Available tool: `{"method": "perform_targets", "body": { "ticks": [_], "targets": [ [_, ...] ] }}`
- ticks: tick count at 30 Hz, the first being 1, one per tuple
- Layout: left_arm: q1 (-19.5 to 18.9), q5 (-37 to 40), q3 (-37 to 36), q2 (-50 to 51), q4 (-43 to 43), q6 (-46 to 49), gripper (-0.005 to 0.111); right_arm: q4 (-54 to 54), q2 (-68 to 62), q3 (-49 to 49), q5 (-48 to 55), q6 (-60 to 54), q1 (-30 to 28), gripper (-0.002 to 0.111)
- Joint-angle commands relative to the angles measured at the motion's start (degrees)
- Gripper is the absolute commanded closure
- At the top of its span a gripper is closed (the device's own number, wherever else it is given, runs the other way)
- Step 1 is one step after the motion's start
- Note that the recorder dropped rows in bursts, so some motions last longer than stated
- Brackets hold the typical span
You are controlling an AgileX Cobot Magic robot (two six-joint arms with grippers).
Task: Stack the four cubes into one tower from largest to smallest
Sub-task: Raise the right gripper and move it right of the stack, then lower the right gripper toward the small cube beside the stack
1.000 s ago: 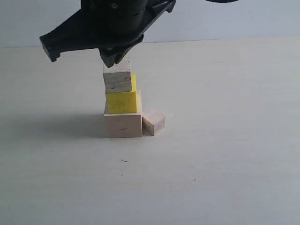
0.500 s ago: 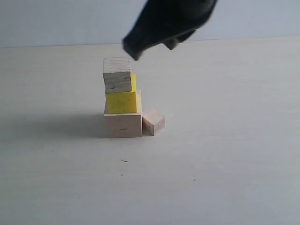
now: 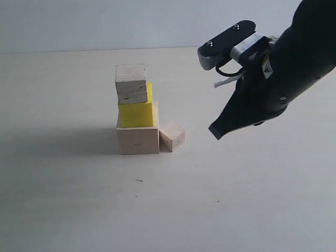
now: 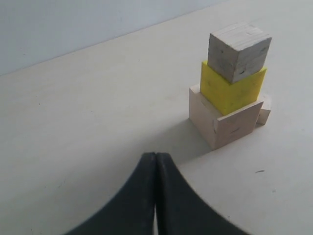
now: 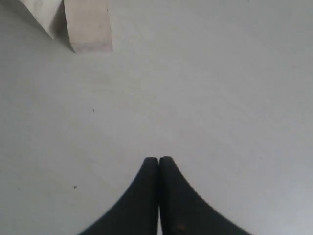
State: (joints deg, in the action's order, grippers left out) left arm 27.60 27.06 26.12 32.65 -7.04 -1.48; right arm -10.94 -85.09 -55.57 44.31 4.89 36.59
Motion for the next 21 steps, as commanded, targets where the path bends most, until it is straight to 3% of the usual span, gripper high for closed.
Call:
{"method": "perform_targets", "body": {
  "ticks": [1,4,7,12,21],
  "targets": [
    [-0.19,-1.89,-0.13,3.07,-0.28,-0.25,0.107,1.21,-3.05,0.29,-6.67,-1.23,-0.42,0.106],
    [-0.19,-2.29,-0.02,4.15,-0.28,-0.06,0.107,6.39,-6.09,0.29,-8.80,-11.17,-0.42,0.093],
    [-0.19,-1.86,-0.02,4.13,-0.37,0.16,0.107,9.07,-10.21,0.29,-11.05,-19.30,-0.42,0.071],
    [-0.19,-1.39,-0.02,4.13,-0.67,0.16,0.107,9.47,-12.71,0.29,-15.00,-19.94,-0.42,0.050],
    [-0.19,-1.39,-0.02,4.13,-1.23,0.16,0.107,10.53,-13.70,0.29,-20.39,-19.81,-0.42,0.046]
  ]
}}
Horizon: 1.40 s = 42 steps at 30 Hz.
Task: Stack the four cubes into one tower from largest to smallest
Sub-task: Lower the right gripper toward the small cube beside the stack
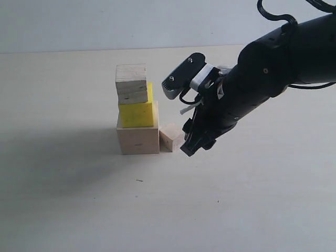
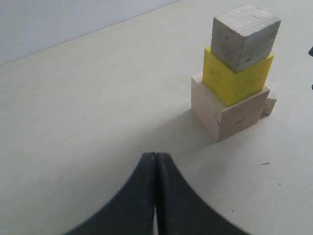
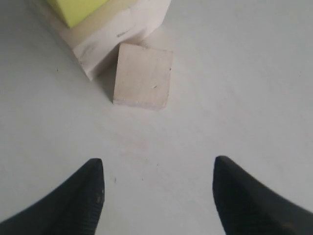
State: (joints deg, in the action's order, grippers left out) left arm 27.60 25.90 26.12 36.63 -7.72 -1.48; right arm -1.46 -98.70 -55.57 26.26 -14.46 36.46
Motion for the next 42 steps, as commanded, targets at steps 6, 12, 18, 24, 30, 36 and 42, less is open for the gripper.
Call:
{"method": "perform_targets", "body": {
  "ticks": [6,12,18,24,30,36,42],
  "targets": [
    [-0.19,-0.22,-0.02,0.16,-0.54,0.16,0.107,1.81,-0.09,0.29,-2.49,-0.57,-0.29,0.046],
    [-0.19,-0.22,-0.02,0.16,-0.54,0.16,0.107,1.97,-0.09,0.29,-3.96,-0.57,-0.29,0.043],
    [-0.19,-0.33,-0.02,0.16,-0.70,0.16,0.107,4.68,-0.09,0.29,-6.28,-0.57,-0.29,0.040],
    [-0.19,-0.33,-0.02,0.16,-0.78,0.16,0.107,7.88,-1.08,0.29,-7.04,-0.57,-0.29,0.040],
    [-0.19,-0.33,-0.02,0.16,-0.84,0.16,0.107,10.70,-3.96,0.29,-9.06,-0.82,-0.29,0.040],
    [-0.19,-0.56,-0.02,0.16,-0.97,0.16,0.107,10.53,-5.55,0.29,-10.79,-0.82,-0.29,0.040],
    [-0.19,-0.56,-0.02,0.16,-1.08,0.16,0.107,10.74,-5.55,0.29,-12.32,-0.82,-0.29,0.040]
  ]
}}
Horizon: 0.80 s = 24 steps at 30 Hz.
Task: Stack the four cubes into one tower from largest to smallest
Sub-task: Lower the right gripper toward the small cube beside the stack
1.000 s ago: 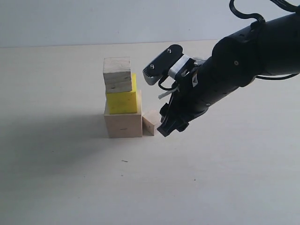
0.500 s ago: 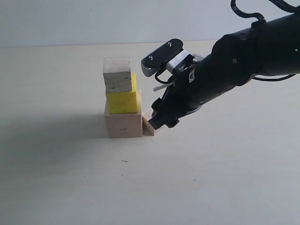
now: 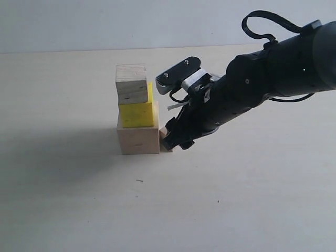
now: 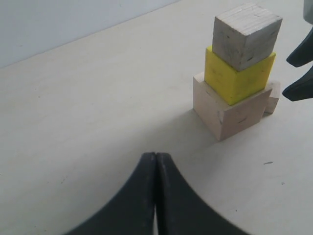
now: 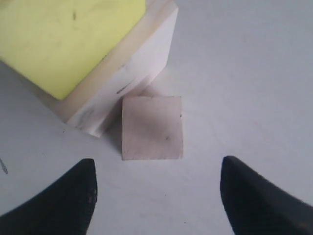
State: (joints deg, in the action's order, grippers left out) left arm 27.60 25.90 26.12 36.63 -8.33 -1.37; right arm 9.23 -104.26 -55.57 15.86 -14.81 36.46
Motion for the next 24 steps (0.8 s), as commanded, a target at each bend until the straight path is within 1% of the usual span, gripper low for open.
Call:
{"method": "perform_targets", "body": {
  "ticks": [1,24],
  "targets": [
    [-0.19,-0.56,-0.02,0.16,-0.47,0.05,0.107,0.05,0.01,0.29,-2.20,-0.47,-0.29,0.041],
    [-0.19,-0.68,-0.02,0.16,-1.02,0.05,0.107,0.44,-1.86,0.29,-4.24,-0.59,-0.29,0.041]
  ]
}}
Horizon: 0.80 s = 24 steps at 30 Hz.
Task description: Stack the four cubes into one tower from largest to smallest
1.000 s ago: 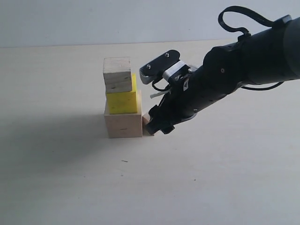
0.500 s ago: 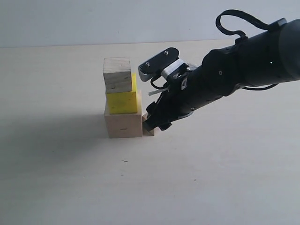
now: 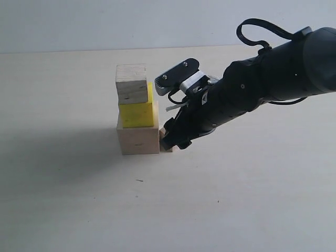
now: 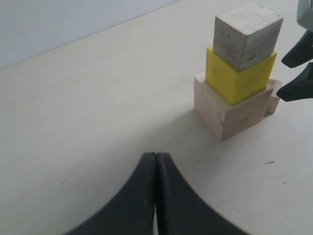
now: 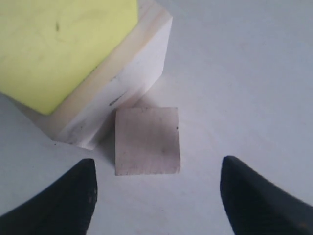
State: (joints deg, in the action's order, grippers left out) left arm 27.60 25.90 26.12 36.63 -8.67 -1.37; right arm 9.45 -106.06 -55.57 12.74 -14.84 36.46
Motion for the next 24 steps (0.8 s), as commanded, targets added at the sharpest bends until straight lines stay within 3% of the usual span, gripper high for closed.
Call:
{"method": "perform_targets", "body": {
  "ticks": [1,24],
  "targets": [
    [-0.19,-0.68,-0.02,0.16,-0.77,0.05,0.107,0.22,-0.06,0.29,-1.16,-0.55,-0.29,0.041],
    [-0.19,-0.68,-0.02,0.16,-1.01,0.05,0.107,3.67,-0.06,0.29,-0.71,-0.33,-0.16,0.041]
  ]
}}
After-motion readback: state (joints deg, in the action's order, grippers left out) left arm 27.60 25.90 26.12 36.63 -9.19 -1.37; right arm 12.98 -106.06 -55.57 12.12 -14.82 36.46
